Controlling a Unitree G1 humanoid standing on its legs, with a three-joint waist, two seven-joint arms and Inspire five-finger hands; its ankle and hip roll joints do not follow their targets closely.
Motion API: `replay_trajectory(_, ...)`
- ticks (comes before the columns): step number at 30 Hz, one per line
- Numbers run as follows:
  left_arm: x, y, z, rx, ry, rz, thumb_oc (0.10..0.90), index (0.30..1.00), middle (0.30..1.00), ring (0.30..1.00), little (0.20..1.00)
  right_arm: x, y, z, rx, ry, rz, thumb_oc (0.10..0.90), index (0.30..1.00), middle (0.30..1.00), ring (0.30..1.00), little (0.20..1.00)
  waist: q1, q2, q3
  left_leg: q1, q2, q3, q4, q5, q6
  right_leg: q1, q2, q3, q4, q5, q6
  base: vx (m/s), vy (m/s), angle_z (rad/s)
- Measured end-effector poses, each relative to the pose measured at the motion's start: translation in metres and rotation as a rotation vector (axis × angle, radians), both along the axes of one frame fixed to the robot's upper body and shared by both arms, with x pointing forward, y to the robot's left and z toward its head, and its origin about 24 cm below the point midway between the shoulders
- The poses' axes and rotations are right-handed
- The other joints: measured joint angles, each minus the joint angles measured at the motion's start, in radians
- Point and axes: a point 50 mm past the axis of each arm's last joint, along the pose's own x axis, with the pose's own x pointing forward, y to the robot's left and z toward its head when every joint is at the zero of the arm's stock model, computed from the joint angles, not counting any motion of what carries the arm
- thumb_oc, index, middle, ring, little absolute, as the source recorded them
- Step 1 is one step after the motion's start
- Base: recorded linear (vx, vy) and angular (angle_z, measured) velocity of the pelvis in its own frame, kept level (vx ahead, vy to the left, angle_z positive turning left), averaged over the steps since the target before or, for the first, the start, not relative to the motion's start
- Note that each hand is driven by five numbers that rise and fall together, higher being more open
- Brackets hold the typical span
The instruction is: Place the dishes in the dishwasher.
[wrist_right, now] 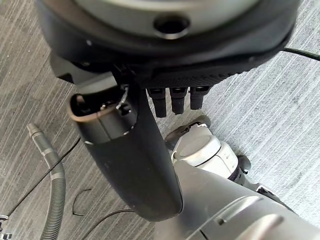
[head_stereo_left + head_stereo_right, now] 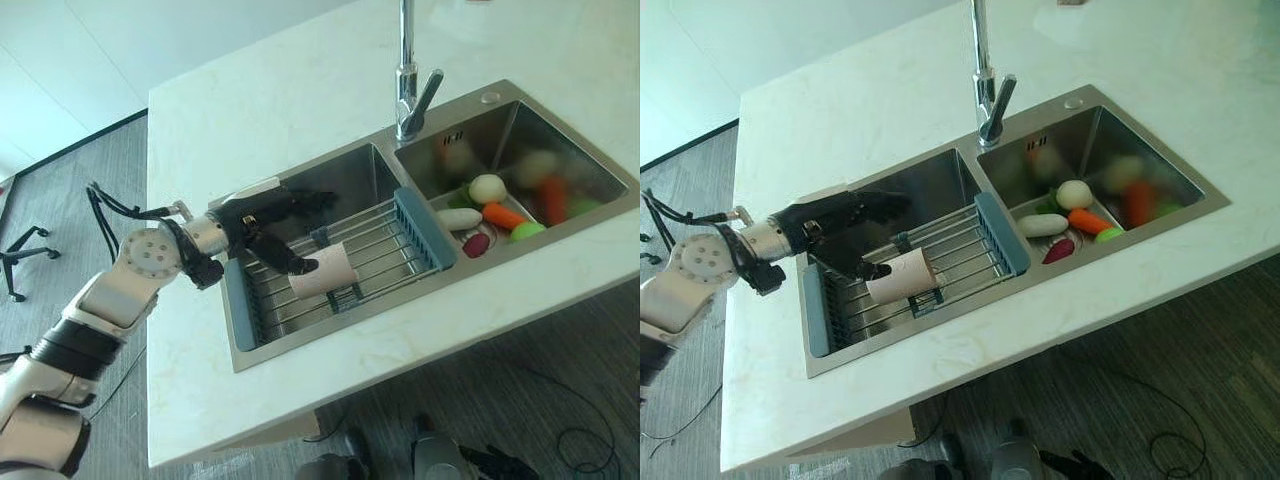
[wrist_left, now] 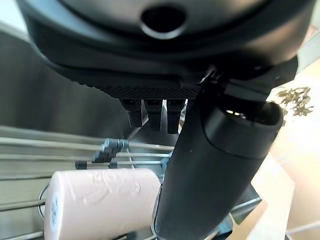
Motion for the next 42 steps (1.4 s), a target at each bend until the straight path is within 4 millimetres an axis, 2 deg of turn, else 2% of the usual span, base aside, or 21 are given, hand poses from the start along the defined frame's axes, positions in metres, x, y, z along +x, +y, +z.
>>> replay_trajectory(10,0.001,-0.007,-0.007,-0.008,0.042,-0.018,0.8,0.9,0.9,0.9,0.9,0.0,-0.001,0.0,-0.008,-0.001,-0.011,0.8,0.9,0.9,0.9,0.9,-0.002,0.004,0.009,0.019,-0.011,0.007,-0.029,0.001,0.002,0.013,-0.005,0.006,-0.015,0.005,0.009,0.01,0.013,-0.02)
replay_trajectory(17,-0.003,-0.009,-0.024,0.017,0.113,-0.035,0.8,0.9,0.9,0.9,0.9,0.007,-0.008,0.005,-0.038,-0.036,-0.005,0.8,0.9,0.9,0.9,0.9,-0.02,0.034,0.05,0.031,-0.016,0.01,-0.041,0.002,0.004,0.021,-0.008,0.008,-0.02,0.006,0.013,0.0,0.024,-0.01)
replay_trajectory(25,-0.004,-0.013,-0.023,0.019,0.114,-0.052,0.8,0.9,0.9,0.9,0.9,0.006,-0.011,0.007,-0.045,-0.045,-0.022,0.8,0.9,0.9,0.9,0.9,-0.02,0.036,0.051,0.041,-0.02,0.008,-0.049,0.003,0.005,0.031,-0.01,0.005,-0.026,0.006,0.014,0.0,0.0,0.0)
replay_trajectory(30,-0.008,-0.012,-0.031,0.022,0.137,-0.055,0.8,0.9,0.9,0.9,0.9,0.01,-0.012,0.008,-0.049,-0.058,-0.019,0.8,0.9,0.9,0.9,0.9,-0.019,0.037,0.05,0.053,-0.024,0.006,-0.055,0.005,0.008,0.041,-0.014,0.005,-0.024,0.003,0.018,0.0,0.002,0.01)
replay_trajectory(36,-0.009,-0.012,-0.032,0.093,0.105,-0.049,0.8,0.9,0.9,0.9,0.9,0.012,-0.013,0.009,-0.05,-0.067,-0.014,0.8,0.9,0.9,0.9,0.9,-0.019,0.042,0.051,0.051,-0.026,0.006,-0.056,0.005,0.008,0.039,-0.017,0.004,-0.024,0.002,0.02,0.0,0.0,0.0)
replay_trajectory(42,-0.009,-0.013,-0.032,0.128,0.086,-0.05,0.8,0.9,0.9,0.9,0.9,0.013,-0.017,0.011,-0.055,-0.068,-0.012,0.8,0.9,0.9,0.9,0.9,-0.02,0.06,0.06,0.046,-0.026,0.006,-0.056,0.005,0.008,0.033,-0.017,0.004,-0.024,0.001,0.021,0.0,0.0,0.0)
